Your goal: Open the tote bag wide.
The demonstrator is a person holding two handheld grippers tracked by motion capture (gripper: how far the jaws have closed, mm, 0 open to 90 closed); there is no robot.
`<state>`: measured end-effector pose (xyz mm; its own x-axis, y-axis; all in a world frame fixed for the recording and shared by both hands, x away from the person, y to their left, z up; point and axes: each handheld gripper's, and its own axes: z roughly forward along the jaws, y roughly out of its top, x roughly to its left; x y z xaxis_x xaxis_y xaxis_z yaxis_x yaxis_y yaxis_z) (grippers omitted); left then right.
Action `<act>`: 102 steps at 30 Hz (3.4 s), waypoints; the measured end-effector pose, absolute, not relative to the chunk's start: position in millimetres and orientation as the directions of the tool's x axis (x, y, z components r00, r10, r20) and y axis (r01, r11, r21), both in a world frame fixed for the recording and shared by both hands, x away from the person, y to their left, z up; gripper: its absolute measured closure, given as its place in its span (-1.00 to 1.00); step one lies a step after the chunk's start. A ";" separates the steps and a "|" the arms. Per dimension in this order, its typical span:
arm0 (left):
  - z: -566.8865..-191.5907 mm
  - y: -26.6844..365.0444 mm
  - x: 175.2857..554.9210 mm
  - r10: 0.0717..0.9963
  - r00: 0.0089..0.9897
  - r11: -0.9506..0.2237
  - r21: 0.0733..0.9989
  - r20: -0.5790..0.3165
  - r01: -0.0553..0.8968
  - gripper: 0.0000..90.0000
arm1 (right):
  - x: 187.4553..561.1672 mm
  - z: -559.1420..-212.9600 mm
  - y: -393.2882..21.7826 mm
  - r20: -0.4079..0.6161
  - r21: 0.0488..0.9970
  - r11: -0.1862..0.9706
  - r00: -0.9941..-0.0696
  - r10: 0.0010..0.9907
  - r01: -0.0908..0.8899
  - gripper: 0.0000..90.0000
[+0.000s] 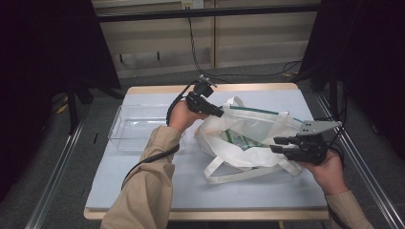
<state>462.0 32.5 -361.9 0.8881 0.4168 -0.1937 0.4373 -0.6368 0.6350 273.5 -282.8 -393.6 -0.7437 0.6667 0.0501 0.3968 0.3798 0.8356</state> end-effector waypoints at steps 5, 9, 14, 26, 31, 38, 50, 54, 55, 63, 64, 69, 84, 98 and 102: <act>-362.7 33.8 461.7 0.413 0.891 -0.642 0.634 -0.189 0.432 0.59 | 279.8 -387.7 -279.3 0.029 0.826 0.390 -0.721 0.692 0.407 0.99; -363.5 35.5 459.9 0.409 0.895 -0.655 0.624 -0.180 0.425 0.61 | 286.6 -394.5 -281.4 0.022 0.794 0.407 -0.691 0.723 0.451 1.00; -365.4 39.0 460.9 0.411 0.893 -0.668 0.607 -0.181 0.430 0.77 | 282.6 -406.9 -286.2 0.043 0.770 0.404 -0.673 0.738 0.494 1.00; -364.5 36.6 467.5 0.456 0.871 -0.624 0.631 -0.185 0.461 0.90 | 262.9 -431.6 -294.5 0.111 0.751 0.387 -0.679 0.726 0.536 1.00; -366.0 36.1 471.9 0.475 0.858 -0.609 0.631 -0.195 0.481 0.90 | 258.7 -441.4 -294.7 0.126 0.742 0.387 -0.680 0.722 0.548 1.00; -360.9 33.1 477.8 0.493 0.852 -0.604 0.636 -0.175 0.480 0.91 | 254.5 -449.8 -290.5 0.131 0.735 0.395 -0.687 0.715 0.551 1.00; -364.4 34.9 488.8 0.534 0.828 -0.586 0.630 -0.173 0.510 0.92 | 256.2 -460.8 -283.3 0.125 0.724 0.433 -0.720 0.683 0.537 1.00; -368.7 35.6 492.5 0.540 0.820 -0.575 0.629 -0.189 0.524 0.92 | 255.9 -465.1 -282.4 0.127 0.723 0.437 -0.725 0.677 0.535 1.00; -369.9 35.6 492.9 0.541 0.819 -0.572 0.630 -0.191 0.525 0.92 | 255.9 -466.2 -281.6 0.125 0.723 0.439 -0.726 0.676 0.533 1.00; -374.4 36.4 495.0 0.545 0.816 -0.573 0.625 -0.193 0.531 0.92 | 255.1 -472.6 -277.8 0.112 0.708 0.467 -0.737 0.666 0.530 1.00; -375.5 35.0 494.0 0.560 0.802 -0.547 0.634 -0.208 0.546 0.92 | 255.1 -473.9 -276.4 0.109 0.706 0.477 -0.745 0.658 0.524 1.00; -375.0 35.9 493.0 0.550 0.809 -0.557 0.631 -0.207 0.540 0.91 | 254.8 -478.0 -274.2 0.119 0.704 0.477 -0.750 0.651 0.526 1.00; -362.5 48.2 473.2 0.468 0.855 -0.578 0.653 -0.226 0.489 0.35 | 253.1 -454.3 -272.7 0.115 0.742 0.448 -0.754 0.647 0.498 1.00; -355.1 59.7 453.8 0.429 0.881 -0.609 0.656 -0.201 0.446 0.02 | 257.2 -438.3 -270.3 0.129 0.743 0.435 -0.746 0.653 0.508 1.00; -353.0 61.5 448.2 0.433 0.874 -0.586 0.669 -0.219 0.458 -0.05 | 258.5 -431.5 -269.4 0.124 0.746 0.434 -0.745 0.655 0.505 1.00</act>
<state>448.2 61.5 -353.0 0.8743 0.4330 -0.2192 0.4578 -0.5859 0.6687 258.5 -269.4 -431.5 -0.7453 0.6552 0.1236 0.5054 0.4343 0.7456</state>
